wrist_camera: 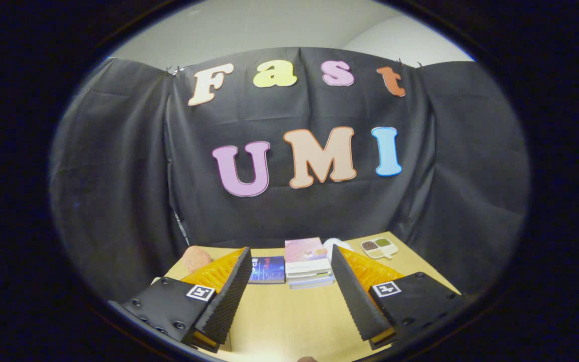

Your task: Open the storage box then place both shoes into the box .Put the left shoe in first, then the right shoe, with the right side of both shoes facing outward in a uniform manner.

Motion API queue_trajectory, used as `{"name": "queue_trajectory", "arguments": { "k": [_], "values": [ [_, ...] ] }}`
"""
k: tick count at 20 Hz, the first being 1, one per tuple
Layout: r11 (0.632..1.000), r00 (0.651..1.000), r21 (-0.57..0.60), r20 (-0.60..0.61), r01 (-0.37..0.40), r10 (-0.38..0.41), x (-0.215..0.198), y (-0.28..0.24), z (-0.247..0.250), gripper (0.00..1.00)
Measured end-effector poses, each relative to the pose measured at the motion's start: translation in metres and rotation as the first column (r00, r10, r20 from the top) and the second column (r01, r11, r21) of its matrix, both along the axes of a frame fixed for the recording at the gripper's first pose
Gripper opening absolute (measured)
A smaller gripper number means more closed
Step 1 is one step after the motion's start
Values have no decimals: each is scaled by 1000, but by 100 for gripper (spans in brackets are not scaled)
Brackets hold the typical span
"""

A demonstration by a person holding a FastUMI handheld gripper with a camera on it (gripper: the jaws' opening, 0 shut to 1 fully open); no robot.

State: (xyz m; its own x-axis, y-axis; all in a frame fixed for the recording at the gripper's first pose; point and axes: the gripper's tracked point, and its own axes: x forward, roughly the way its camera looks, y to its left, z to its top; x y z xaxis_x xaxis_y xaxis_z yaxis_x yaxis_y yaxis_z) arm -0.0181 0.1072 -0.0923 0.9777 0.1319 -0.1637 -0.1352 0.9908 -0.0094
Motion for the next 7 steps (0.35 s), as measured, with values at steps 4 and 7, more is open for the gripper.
{"name": "queue_trajectory", "arguments": {
  "k": [4, 7],
  "values": [
    [999, 996, -31, 93, 19, -16, -9, -19, 37, 98],
    [1000, 995, -10, 102, 25, -23, -16, -23, 44, 98]
  ]
}}
